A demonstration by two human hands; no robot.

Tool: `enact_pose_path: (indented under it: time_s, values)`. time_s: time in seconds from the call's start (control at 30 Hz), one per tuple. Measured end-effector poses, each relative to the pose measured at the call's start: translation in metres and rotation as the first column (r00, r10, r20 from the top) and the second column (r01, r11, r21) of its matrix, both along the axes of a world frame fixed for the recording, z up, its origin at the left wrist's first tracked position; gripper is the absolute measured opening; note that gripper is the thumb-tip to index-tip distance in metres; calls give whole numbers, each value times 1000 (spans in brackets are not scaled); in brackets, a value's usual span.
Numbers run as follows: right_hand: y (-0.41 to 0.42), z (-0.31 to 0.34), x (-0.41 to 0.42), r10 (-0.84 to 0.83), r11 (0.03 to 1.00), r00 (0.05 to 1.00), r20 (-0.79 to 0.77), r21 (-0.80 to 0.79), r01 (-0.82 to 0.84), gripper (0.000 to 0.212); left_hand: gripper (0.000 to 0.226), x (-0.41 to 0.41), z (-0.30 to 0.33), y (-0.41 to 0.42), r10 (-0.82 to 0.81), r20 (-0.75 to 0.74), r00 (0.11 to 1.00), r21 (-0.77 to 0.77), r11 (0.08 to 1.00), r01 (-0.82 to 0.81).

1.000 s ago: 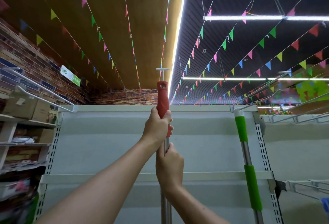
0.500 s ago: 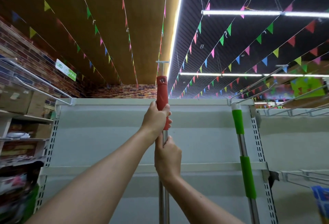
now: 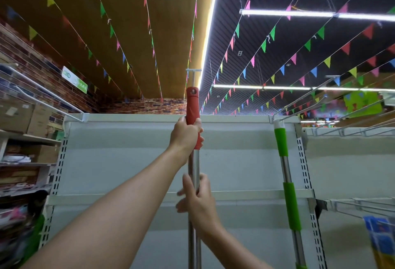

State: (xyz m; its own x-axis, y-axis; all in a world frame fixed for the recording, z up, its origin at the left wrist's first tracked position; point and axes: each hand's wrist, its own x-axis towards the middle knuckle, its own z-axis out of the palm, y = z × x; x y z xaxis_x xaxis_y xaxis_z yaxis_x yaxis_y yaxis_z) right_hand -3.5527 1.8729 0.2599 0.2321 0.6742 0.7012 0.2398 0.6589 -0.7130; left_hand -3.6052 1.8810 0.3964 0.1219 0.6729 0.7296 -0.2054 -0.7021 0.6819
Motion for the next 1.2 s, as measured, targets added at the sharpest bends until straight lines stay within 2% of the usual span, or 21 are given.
enact_pose_path:
  time_s: [0.1,0.2,0.47,0.57,0.67,0.83,1.2]
  values:
    - [3,-40,-4,-3,997,996,-84,-75,-3,21,20,2,-5,4,2,-5,1000,-41,999,-2]
    - [1,-60,1,-9,997,992,-127,-82,-1,22,17,7,-10,10,-13,12,1000,-57,998,13]
    - [7,-65,12,-9,989,1000,11,-149,10,37,11,13,-10,23,-41,30,999,-75,996,43]
    - [7,-58,23,64,982,997,40,-183,-56,30,7,16,-8,27,-26,28,999,-74,997,28]
    - [11,-52,33,113,972,991,72,-213,-95,33,8,21,-8,34,-18,32,999,-71,997,20]
    - [23,-48,42,134,962,984,119,-253,-100,31,9,23,-9,44,6,20,1000,-58,998,-5]
    - [44,-49,46,104,971,986,127,-228,-74,28,13,26,-10,62,29,6,1000,-16,999,-29]
